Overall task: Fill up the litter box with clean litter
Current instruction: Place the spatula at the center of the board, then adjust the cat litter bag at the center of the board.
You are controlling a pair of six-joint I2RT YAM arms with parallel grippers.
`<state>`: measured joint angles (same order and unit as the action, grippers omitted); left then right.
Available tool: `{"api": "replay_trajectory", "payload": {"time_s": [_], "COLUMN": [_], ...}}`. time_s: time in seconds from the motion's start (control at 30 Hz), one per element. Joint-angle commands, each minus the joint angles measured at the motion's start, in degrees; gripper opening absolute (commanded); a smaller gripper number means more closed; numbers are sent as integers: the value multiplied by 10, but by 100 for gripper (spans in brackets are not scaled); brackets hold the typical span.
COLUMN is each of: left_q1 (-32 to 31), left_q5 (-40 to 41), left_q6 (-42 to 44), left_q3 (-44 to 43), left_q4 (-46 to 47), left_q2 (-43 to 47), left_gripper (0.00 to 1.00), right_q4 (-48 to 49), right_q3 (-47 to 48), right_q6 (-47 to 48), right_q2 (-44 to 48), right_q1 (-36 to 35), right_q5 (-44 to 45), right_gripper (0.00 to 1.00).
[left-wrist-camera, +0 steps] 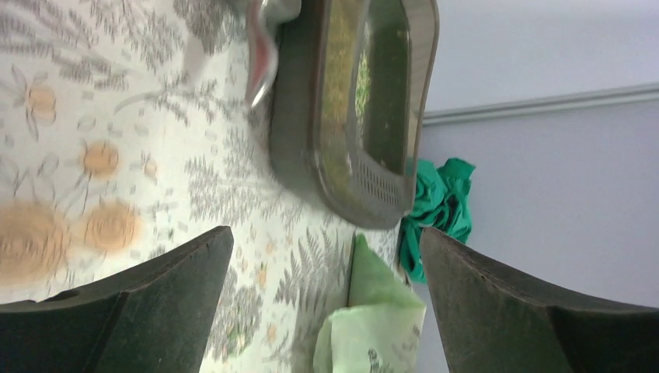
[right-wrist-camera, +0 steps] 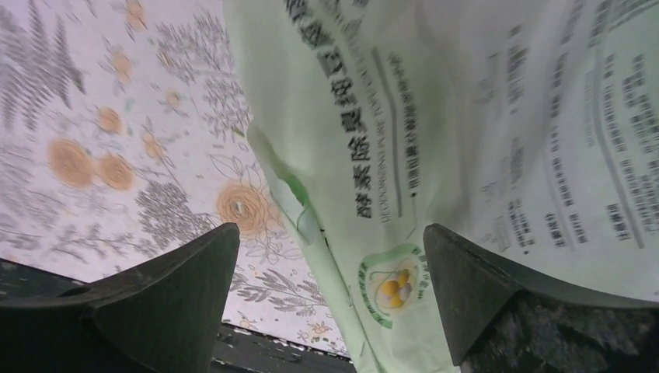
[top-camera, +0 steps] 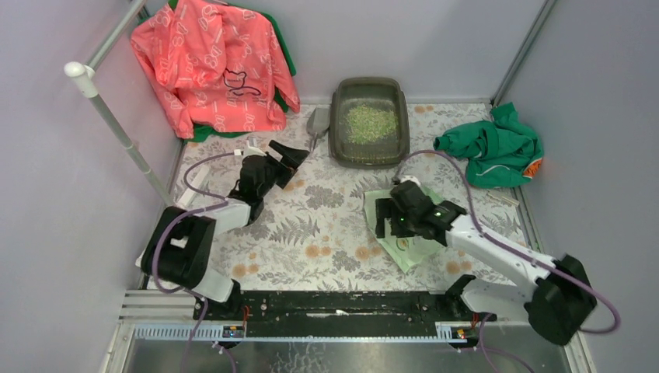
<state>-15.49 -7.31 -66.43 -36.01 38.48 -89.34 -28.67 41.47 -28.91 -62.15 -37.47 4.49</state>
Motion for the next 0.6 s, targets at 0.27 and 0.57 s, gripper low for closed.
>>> {"api": "replay_trajectory", "payload": {"time_s": [0.27, 0.57], "left_q1": [-32, -31], "left_q5": [9, 10], "left_q6": [64, 79], "left_q3": [136, 162], "left_q4": [-110, -151], "left_q2": [195, 263], "left_gripper": [99, 99], "right_q4": [-130, -377], "right_q3": [92, 223], "right_q6": [-134, -316], "right_q2": [-155, -395], "right_q1": [-281, -395], "right_q5": [369, 546], "right_gripper": [89, 86]}}
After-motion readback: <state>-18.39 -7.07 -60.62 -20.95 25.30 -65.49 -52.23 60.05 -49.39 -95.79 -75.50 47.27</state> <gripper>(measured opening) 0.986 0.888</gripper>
